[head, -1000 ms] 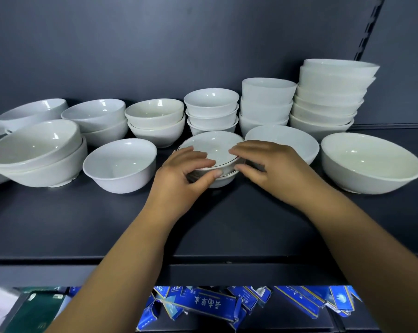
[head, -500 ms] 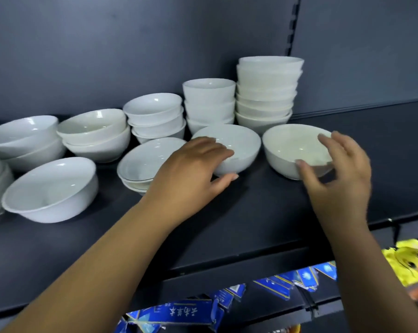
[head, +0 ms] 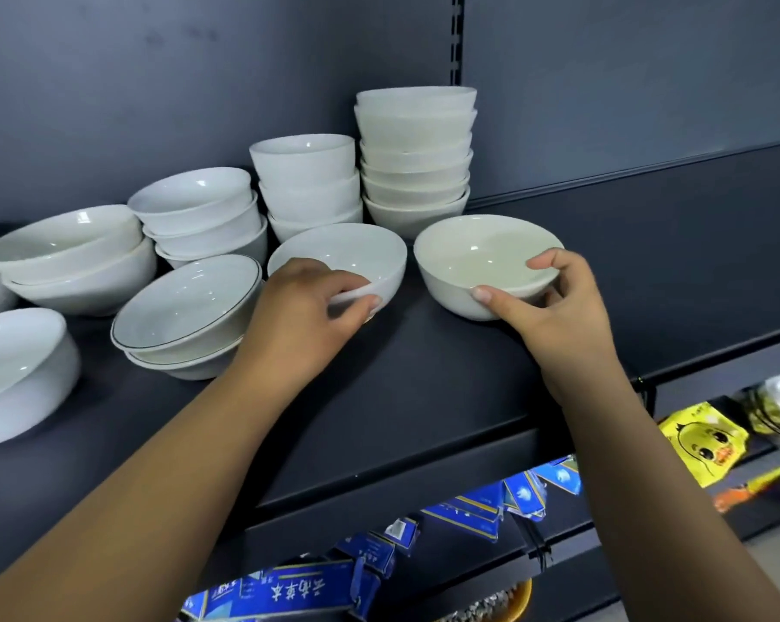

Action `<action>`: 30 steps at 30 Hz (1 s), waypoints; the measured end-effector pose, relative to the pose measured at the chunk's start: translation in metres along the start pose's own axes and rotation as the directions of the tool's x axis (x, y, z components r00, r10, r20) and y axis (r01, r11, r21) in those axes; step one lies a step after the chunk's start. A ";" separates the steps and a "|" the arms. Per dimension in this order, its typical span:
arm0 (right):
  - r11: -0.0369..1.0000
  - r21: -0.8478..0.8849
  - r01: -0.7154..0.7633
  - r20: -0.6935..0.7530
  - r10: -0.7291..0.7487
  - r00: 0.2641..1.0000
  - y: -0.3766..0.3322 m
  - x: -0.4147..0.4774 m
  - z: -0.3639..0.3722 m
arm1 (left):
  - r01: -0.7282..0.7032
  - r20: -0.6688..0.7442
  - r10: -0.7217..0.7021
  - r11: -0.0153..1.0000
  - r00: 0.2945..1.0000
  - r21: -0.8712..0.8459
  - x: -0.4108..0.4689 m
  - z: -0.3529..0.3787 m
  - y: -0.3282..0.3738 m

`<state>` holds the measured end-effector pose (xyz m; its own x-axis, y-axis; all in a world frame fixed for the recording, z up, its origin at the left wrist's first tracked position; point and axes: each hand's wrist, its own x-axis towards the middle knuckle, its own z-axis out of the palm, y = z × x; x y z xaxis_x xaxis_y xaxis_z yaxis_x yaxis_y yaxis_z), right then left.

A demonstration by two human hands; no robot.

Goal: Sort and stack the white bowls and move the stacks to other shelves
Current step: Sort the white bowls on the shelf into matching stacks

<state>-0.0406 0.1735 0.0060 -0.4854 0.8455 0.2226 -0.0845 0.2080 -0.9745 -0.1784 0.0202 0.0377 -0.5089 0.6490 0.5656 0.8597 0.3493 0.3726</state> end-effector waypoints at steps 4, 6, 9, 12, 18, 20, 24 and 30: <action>0.993 0.087 0.083 -0.046 -0.079 0.996 0.001 -0.004 -0.001 | 0.028 -0.064 -0.037 0.991 0.997 -0.130 -0.002 0.002 -0.002; 0.975 0.181 0.127 -0.064 -0.117 0.991 0.000 -0.006 -0.002 | 0.013 -0.104 -0.032 0.983 0.994 -0.181 -0.004 0.002 0.000; 0.953 0.236 0.189 -0.084 -0.174 0.981 -0.003 -0.010 -0.003 | -0.071 -0.122 0.046 0.974 0.991 -0.213 -0.008 -0.001 0.003; 0.911 0.367 0.190 -0.024 -0.195 0.980 -0.010 -0.016 -0.001 | -0.007 -0.048 -0.011 0.932 0.999 -0.362 -0.012 -0.008 0.011; 0.849 0.511 0.136 0.249 -0.298 0.922 -0.040 -0.033 0.017 | 0.070 0.048 -0.052 0.626 0.997 -0.776 -0.028 -0.026 0.028; 0.846 0.527 0.085 0.339 -0.301 0.891 -0.052 -0.037 0.031 | 0.110 0.057 -0.109 0.584 0.992 -0.804 -0.039 -0.042 0.023; 0.855 0.519 0.008 0.465 -0.291 0.836 -0.063 -0.052 0.072 | 0.153 0.004 -0.242 0.598 0.970 -0.787 -0.065 -0.081 0.003; 0.872 0.490 -0.015 0.670 -0.366 0.646 -0.072 -0.091 0.136 | 0.199 -0.110 -0.370 0.701 0.923 -0.685 -0.110 -0.131 -0.033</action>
<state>-0.1090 0.0146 0.0516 -0.8659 0.1401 0.4802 -0.4927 -0.0724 -0.8672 -0.1567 -0.1517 0.0595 -0.7921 0.3953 0.4650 0.4708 -0.0892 0.8777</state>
